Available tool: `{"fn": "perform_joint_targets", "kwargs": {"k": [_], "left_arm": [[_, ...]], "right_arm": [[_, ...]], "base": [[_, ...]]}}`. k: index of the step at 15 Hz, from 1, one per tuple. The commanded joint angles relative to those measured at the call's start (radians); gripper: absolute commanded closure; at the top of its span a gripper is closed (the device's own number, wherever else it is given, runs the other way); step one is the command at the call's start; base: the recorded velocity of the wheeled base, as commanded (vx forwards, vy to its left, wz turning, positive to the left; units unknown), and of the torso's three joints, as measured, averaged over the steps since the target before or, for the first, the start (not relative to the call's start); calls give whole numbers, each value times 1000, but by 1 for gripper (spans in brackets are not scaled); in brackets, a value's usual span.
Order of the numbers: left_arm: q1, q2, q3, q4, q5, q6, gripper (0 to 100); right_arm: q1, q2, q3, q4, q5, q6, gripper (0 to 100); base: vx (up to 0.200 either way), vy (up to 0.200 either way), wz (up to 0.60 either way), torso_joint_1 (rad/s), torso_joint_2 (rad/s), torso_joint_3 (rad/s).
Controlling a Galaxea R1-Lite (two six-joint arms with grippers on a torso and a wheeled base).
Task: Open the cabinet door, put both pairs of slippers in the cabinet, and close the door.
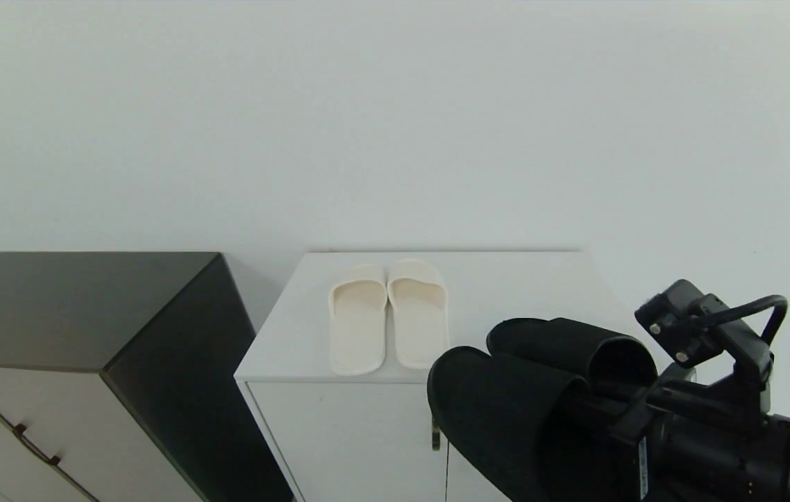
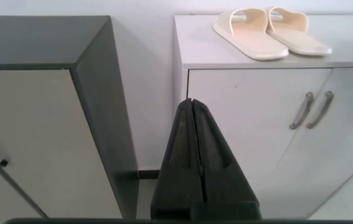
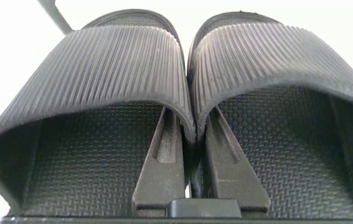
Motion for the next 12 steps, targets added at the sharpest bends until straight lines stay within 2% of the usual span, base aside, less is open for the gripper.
{"fn": "perform_joint_targets", "kwargs": {"k": [1,4,8,12], "left_arm": [[0,1,0,0,0,0,100],[0,1,0,0,0,0,100],[0,1,0,0,0,-2,100],[0,1,0,0,0,-2,100]], "right_arm": [[11,-11,14,-2,3,-10,100],[14,-17,22,-4,3,-11,100],[14,-41,57,-7,83,-11,100],[13,-38,65,-7,91,-11,100]], "base": [[-200,0,0,-17,12,2],[-200,0,0,-6,-1,1],[0,0,0,0,0,0],[0,0,0,0,0,0]]}}
